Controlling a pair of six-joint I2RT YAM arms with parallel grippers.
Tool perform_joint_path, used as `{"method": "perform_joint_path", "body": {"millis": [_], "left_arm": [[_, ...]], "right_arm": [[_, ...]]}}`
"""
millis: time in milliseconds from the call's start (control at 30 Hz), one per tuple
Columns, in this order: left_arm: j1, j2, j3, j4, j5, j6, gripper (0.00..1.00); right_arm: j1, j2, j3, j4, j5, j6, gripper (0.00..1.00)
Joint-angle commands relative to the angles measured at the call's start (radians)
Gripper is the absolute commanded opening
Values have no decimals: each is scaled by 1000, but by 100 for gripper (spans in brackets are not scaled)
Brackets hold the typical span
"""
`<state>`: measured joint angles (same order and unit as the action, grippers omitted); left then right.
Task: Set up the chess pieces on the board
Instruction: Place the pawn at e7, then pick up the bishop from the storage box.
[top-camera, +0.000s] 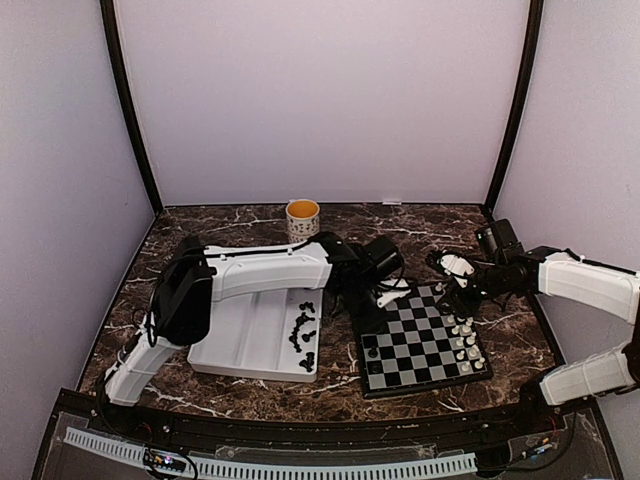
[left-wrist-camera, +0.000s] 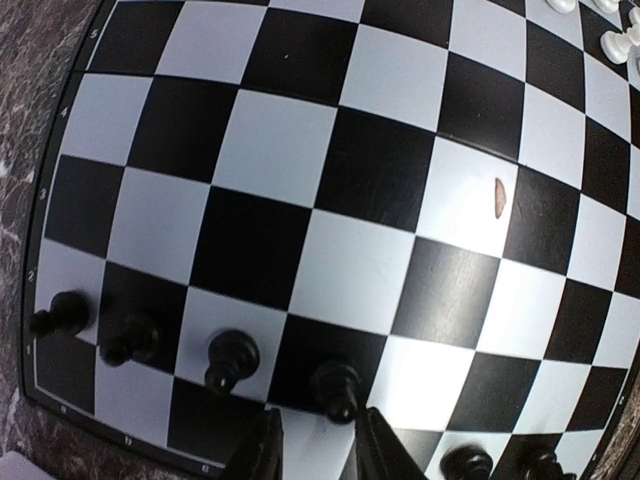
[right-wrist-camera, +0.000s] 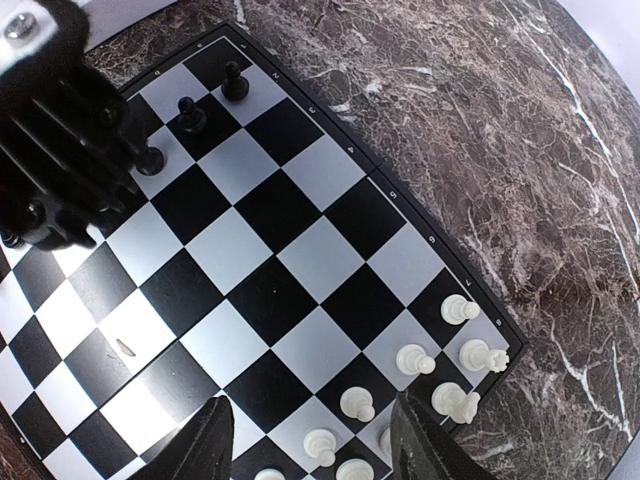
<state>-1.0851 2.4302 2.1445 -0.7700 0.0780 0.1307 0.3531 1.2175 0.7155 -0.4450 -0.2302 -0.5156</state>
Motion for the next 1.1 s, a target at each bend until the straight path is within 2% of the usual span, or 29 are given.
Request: {"method": "perform_joint_path", "body": {"millis": [0,167,367,500,633,867,1067], "left_arm": [[-3,-188,12,-99,-58,19,27],[6,-351,-111,-80,-92,28,29],[71,-582,-436,-16,-103,2,30],[122,-679,-632,28,-32,-26,29],[143,-716,-758,86,-23,-72,29],[211,-656,-772,133,-13,-118,20],[226,-578,-726,128,115,-125,20]], "right_arm": [[-5,-1,2,7,3,0,55],[-5,0,2,6,2,0,55],[-5,11,5,6,-4,-1,56],[-5,19,6,5,5,-2,56],[-5,36,11,2,15,-12,55],[-5,88,32,-19,3,-9,54],[-5,79,25,-15,16,-6,54]]}}
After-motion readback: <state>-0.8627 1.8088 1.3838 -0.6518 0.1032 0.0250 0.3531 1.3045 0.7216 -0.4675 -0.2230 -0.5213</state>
